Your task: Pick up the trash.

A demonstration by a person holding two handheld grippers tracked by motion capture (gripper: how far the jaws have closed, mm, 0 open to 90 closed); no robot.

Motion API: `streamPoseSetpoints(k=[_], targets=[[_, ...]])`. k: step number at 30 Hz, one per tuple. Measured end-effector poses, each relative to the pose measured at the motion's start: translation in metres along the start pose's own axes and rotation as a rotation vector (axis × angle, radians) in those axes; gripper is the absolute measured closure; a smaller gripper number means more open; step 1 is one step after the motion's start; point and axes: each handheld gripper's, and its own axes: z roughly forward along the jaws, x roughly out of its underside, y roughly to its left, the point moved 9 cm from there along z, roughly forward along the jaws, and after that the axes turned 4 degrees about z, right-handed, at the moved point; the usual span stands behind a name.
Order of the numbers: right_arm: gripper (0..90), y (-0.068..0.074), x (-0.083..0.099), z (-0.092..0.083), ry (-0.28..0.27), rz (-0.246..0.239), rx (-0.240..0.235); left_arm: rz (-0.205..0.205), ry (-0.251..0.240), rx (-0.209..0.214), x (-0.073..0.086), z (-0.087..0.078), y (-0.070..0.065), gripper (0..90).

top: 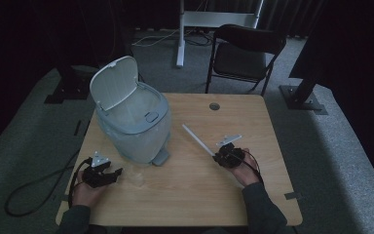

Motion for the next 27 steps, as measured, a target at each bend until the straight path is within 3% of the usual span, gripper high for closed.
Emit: streamPoseSetpoints(k=[11,27], targets=[[78.8,0.003,-0.024,-0.024,-0.111,-0.016,0.009,0.000,0.001,0.000,0.000,0.000,0.000,40.1],[78.8,0.012,-0.048,-0.049,-0.209,-0.039,0.005,-0.002,-0.002,0.000,0.000,0.000,0.000,40.1]])
